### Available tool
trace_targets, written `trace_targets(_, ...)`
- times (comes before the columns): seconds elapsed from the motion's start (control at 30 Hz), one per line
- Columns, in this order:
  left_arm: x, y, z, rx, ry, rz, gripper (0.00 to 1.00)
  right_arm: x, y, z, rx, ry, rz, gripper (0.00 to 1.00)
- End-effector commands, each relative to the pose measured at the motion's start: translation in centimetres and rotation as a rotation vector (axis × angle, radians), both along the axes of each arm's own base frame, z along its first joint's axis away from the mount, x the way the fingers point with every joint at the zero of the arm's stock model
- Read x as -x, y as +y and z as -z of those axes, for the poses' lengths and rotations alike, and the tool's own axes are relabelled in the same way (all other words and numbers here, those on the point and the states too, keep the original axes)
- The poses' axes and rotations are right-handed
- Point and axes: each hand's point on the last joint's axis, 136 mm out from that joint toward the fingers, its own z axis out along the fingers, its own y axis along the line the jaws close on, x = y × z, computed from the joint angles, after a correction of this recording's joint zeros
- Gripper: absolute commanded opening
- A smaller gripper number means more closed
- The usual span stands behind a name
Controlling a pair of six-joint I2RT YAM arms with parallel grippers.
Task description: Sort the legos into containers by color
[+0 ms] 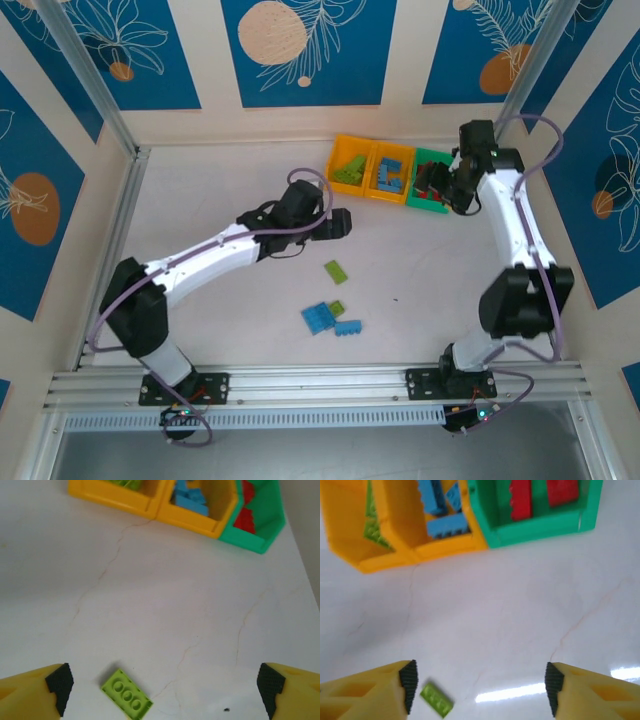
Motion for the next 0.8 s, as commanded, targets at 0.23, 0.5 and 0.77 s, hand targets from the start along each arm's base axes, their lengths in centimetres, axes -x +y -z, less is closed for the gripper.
trace_targets(0.23,2.3,2.3,8.9,-0.221,0.519,-0.232,0.87,5.5,2.4,2.9,-0.074,0.083,-0.052,0.91)
trace_targets(0.5,4.2,1.3,13.2,-0.264,0.772,-0.192,0.78,6.6,2.7,3.4,-0.062,0.106,-0.058,0.91)
trace_targets(0.77,4.7,-0.8,14.9,-0.269,0.857,-0.107,0.71,7.1,3.0,3.4,-0.040,0.120,-0.074,0.90)
